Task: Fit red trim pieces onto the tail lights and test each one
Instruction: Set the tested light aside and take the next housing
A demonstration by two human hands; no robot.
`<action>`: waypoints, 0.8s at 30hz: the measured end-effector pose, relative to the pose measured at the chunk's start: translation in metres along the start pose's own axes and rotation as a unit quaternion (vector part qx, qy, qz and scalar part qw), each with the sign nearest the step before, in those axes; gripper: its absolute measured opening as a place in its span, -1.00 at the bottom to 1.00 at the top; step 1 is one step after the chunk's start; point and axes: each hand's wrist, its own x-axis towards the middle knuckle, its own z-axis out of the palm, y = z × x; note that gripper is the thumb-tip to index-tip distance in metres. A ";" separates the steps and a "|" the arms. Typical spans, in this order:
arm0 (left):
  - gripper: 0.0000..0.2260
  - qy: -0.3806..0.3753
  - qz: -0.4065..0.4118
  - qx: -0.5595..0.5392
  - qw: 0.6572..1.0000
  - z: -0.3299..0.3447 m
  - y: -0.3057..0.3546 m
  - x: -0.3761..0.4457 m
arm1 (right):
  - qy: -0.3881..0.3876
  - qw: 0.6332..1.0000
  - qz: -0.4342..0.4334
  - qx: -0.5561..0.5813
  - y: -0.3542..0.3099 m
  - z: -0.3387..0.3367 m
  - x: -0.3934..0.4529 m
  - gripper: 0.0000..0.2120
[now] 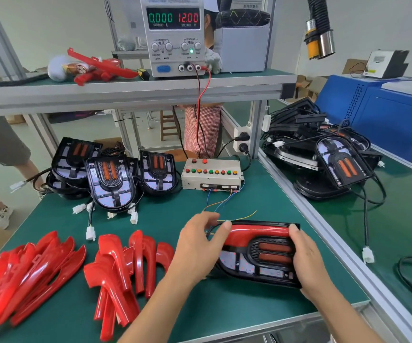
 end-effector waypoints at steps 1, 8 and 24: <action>-0.75 -0.007 -0.023 -0.011 1.000 0.000 -0.006 -0.005 | 0.015 1.000 0.019 0.015 0.001 -0.002 -0.001 -0.59; -0.68 -0.089 -0.064 -0.152 0.982 0.007 -0.009 -0.021 | 0.060 0.987 0.078 0.124 0.010 0.005 -0.009 -0.55; -0.78 -0.056 -0.070 -0.358 0.929 0.022 0.005 -0.017 | -0.067 0.894 -0.262 -0.357 -0.055 0.031 -0.005 -0.57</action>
